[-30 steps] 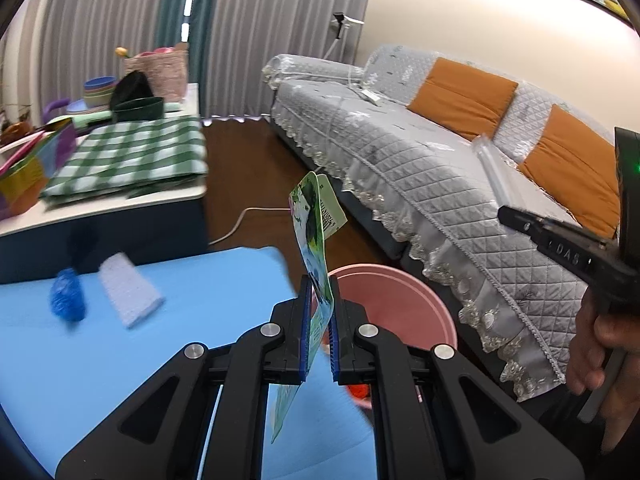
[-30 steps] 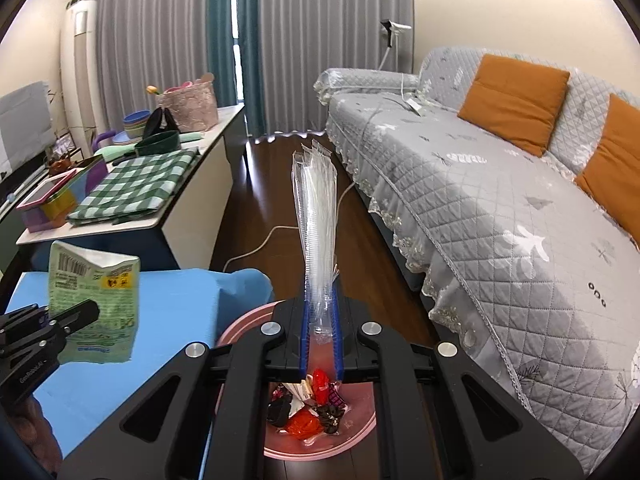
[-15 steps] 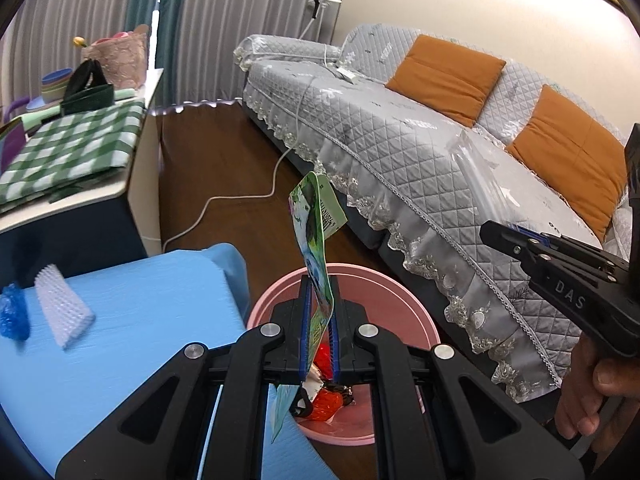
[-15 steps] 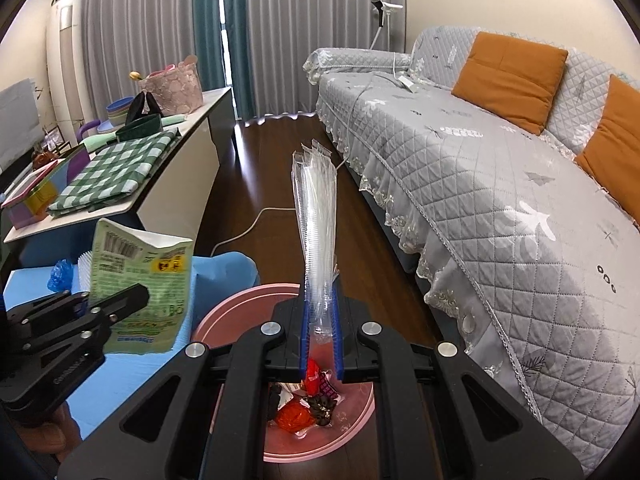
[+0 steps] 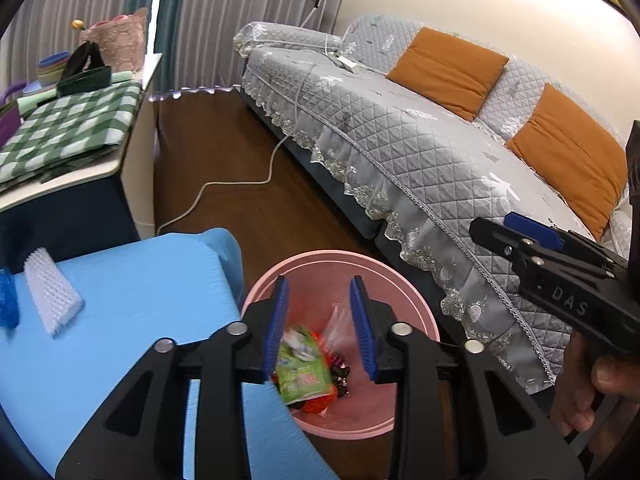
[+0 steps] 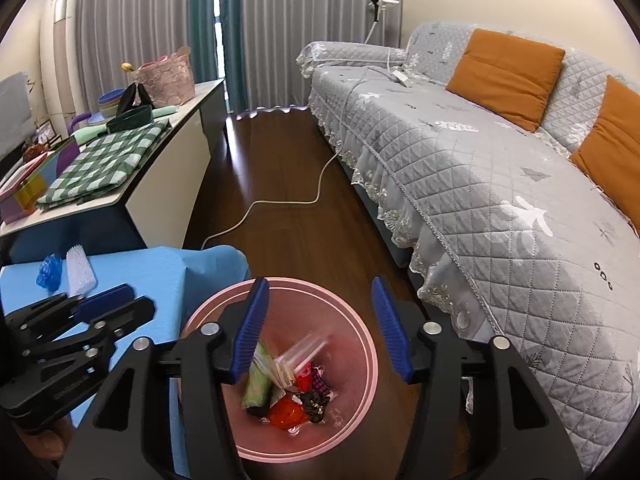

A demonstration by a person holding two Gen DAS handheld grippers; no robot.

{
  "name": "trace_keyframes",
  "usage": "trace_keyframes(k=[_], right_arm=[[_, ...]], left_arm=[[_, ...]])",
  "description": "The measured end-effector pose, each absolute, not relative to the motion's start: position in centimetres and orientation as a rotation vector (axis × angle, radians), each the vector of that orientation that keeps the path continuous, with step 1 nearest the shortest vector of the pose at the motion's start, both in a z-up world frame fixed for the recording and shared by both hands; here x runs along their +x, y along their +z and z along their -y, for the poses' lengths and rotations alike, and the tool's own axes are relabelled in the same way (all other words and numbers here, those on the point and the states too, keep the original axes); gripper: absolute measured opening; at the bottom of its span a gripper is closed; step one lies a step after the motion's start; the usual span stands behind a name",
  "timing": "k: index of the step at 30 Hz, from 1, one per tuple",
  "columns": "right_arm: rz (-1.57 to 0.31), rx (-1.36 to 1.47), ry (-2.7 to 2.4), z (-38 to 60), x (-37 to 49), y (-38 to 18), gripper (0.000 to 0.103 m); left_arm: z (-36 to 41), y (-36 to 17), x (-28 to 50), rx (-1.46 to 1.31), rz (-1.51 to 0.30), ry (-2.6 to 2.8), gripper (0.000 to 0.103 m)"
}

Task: Collect trash
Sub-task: 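Open both tools to drop the packet and straw pack into the bin, then move both open tools back over the blue bag and white mesh sleeve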

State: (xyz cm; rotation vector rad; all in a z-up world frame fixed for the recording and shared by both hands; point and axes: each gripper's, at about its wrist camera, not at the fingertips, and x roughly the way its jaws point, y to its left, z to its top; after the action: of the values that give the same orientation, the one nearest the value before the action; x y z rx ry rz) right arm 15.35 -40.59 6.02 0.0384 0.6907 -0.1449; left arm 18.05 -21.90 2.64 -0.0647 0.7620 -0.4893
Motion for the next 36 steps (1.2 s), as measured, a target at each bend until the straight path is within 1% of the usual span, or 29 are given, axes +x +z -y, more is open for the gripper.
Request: trace_keyframes(k=[1,6,8,10,11,16,21,27,31,32,34,36], right_arm=[[-0.686,0.043,-0.149,40.6,15.3,6.1,0.058],[-0.642,0.044,-0.150,39.8,15.1,6.8,0.066],[-0.589,0.037,-0.141,39.0,14.6,7.5,0.069],[-0.531,0.033,-0.131,38.1,14.0,8.3,0.069],[-0.501,0.031,-0.125,37.6,13.7,8.6,0.069],[-0.410,0.022,-0.110,35.2,12.8,9.7,0.069],[-0.391,-0.016,-0.098,32.5,12.5,9.5,0.069],[-0.416,-0.061,-0.035,29.2,12.3,8.3,0.069],[-0.479,-0.032,0.030,27.2,12.9,6.6,0.069],[-0.492,-0.032,0.041,26.8,13.0,6.2,0.069],[-0.526,-0.032,0.081,25.4,13.5,5.2,0.069],[-0.545,-0.035,0.116,24.1,13.9,4.4,0.066]], left_arm=[[21.5,2.8,17.8,-0.067,-0.755,-0.480,0.045],[19.3,3.8,16.1,-0.075,-0.718,-0.435,0.062],[18.0,4.3,15.1,-0.067,-0.686,-0.405,0.067],[16.7,4.6,14.1,-0.059,-0.656,-0.374,0.077],[15.9,4.8,13.5,-0.053,-0.639,-0.352,0.078],[11.9,5.2,11.7,-0.054,-0.598,-0.279,0.080],[7.2,5.2,10.8,-0.067,-0.581,-0.195,0.080],[1.8,4.9,11.5,-0.041,-0.574,-0.117,0.080],[-1.6,3.1,12.3,-0.056,-0.585,-0.031,0.080],[-2.5,2.4,12.6,-0.064,-0.595,-0.002,0.079],[-4.2,1.2,13.1,-0.096,-0.617,0.050,0.075],[-5.5,0.5,13.2,-0.138,-0.628,0.075,0.075]])
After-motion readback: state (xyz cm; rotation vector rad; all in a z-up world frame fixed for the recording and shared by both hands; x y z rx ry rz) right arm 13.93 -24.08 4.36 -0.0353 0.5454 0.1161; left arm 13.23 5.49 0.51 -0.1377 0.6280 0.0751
